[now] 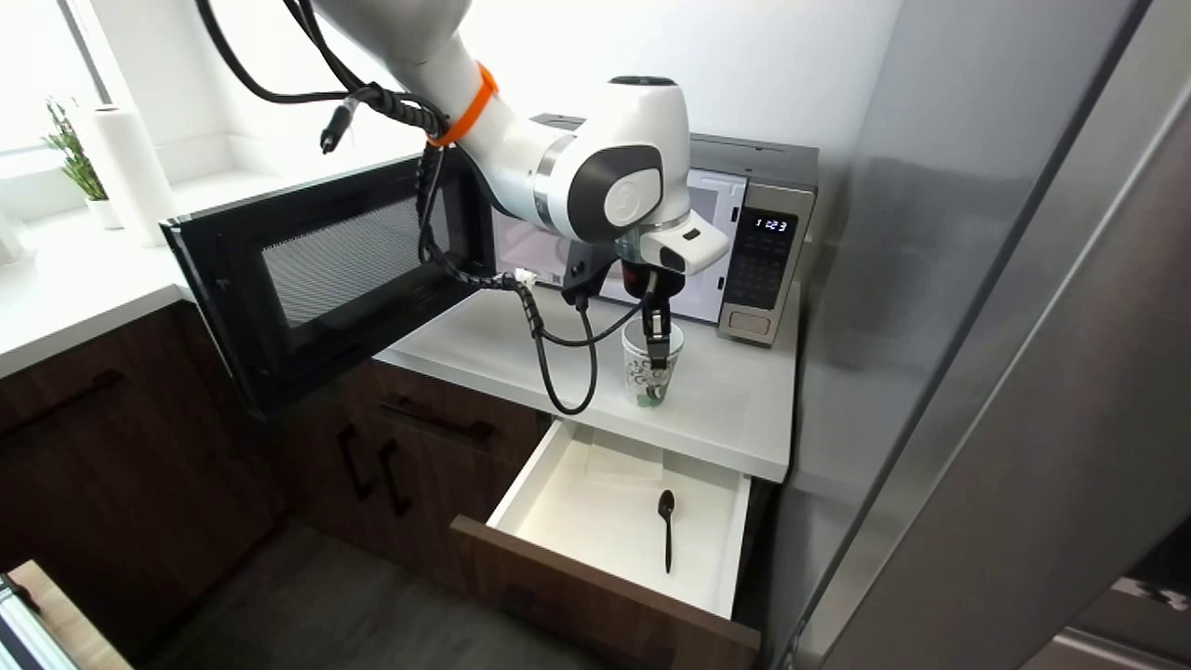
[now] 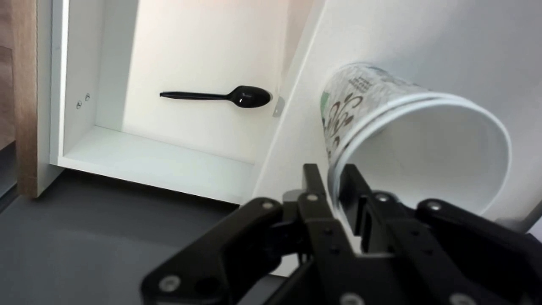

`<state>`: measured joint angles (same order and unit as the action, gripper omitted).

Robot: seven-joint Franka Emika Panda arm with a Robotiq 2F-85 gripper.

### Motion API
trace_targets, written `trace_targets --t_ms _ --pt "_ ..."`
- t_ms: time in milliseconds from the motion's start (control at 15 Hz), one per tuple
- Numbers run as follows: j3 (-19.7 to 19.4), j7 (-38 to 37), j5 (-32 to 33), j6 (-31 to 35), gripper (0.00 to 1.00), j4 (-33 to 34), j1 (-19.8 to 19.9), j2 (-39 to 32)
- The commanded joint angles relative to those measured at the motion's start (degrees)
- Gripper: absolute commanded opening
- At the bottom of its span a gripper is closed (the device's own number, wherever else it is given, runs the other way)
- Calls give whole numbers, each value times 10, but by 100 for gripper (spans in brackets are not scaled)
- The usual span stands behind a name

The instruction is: Put the paper cups on the microwave

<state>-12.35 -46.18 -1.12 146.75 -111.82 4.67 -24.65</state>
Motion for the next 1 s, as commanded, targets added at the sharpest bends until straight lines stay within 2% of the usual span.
trace_targets --t_ms 0,133,267,467,733,933 --pt "1 9 -21 -27 0 18 2 -8" --pt "1 9 -18 -37 1 17 -3 6" --pt "-14 -27 9 -85 1 19 -27 30" --pt "-7 -35 28 -153 1 40 -41 67" --pt "11 -62 62 -219 1 116 -60 96" --pt "29 -80 84 -285 1 225 -68 75"
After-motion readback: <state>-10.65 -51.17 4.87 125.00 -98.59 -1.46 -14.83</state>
